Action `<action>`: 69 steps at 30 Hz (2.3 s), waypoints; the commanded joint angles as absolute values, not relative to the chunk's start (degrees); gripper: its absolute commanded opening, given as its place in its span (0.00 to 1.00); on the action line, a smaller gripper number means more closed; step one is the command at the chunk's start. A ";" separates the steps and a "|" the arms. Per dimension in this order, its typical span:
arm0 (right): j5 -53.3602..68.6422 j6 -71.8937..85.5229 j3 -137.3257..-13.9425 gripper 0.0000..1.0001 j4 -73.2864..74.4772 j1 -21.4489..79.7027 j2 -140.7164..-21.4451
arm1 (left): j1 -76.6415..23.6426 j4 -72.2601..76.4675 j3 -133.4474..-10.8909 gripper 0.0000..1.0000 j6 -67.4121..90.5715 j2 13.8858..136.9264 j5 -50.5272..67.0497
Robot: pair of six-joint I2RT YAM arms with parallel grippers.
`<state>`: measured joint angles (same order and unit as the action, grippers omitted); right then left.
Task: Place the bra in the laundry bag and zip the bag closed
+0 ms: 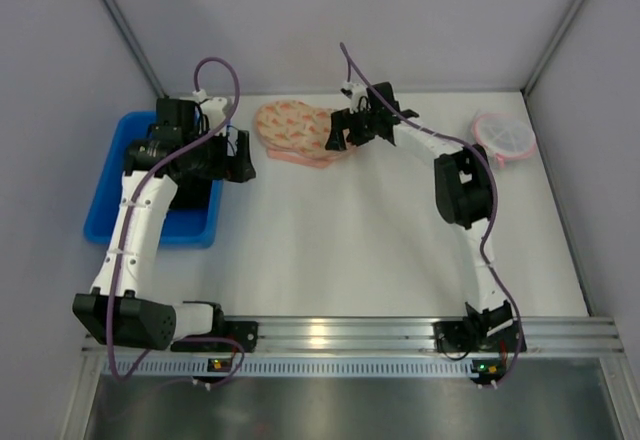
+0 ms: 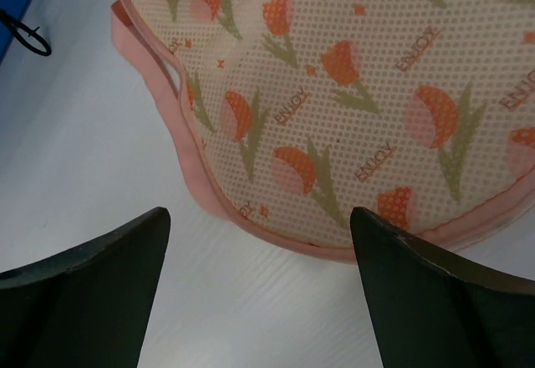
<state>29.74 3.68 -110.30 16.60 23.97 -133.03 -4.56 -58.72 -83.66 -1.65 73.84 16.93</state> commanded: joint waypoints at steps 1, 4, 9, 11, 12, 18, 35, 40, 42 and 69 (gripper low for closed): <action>29.62 8.87 -108.39 0.89 13.09 25.66 -133.51 | -4.22 -58.53 -83.93 0.98 -1.67 72.07 15.56; 30.14 13.52 -102.34 0.83 11.25 24.61 -131.94 | -4.22 -58.36 -84.37 0.98 -1.23 72.33 15.12; 33.04 20.03 -91.52 0.76 8.38 22.68 -125.97 | -4.22 -58.36 -84.99 0.99 -0.88 71.72 15.56; 33.13 21.35 -83.52 0.73 6.43 22.67 -120.08 | -4.22 -58.36 -84.90 0.99 -0.88 71.37 15.64; 34.27 21.71 -81.50 0.72 6.24 22.76 -118.41 | -4.22 -58.36 -84.82 0.99 -0.97 71.02 15.82; 35.51 22.33 -68.32 0.70 10.19 23.20 -106.01 | -4.22 -58.36 -84.38 0.99 -1.06 69.35 16.70; 0.37 -7.37 -82.17 0.68 25.92 43.31 -99.48 | -4.13 -56.34 -89.12 0.99 3.60 70.39 16.09; -9.39 -10.36 -88.67 0.65 28.65 48.07 -108.08 | -4.13 -56.34 -90.44 0.99 4.04 71.89 14.94; -12.11 -10.81 -90.86 0.63 28.91 49.39 -110.55 | -4.13 -56.16 -90.35 0.98 4.04 72.07 14.85; -4.32 -9.59 -97.55 0.00 33.31 49.66 -112.07 | -4.13 -55.29 -88.33 0.99 2.46 70.75 11.77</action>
<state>-10.07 -11.81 -93.08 31.83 49.39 -117.75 -4.40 -57.93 -88.44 2.87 72.27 11.09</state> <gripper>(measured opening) 0.011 0.985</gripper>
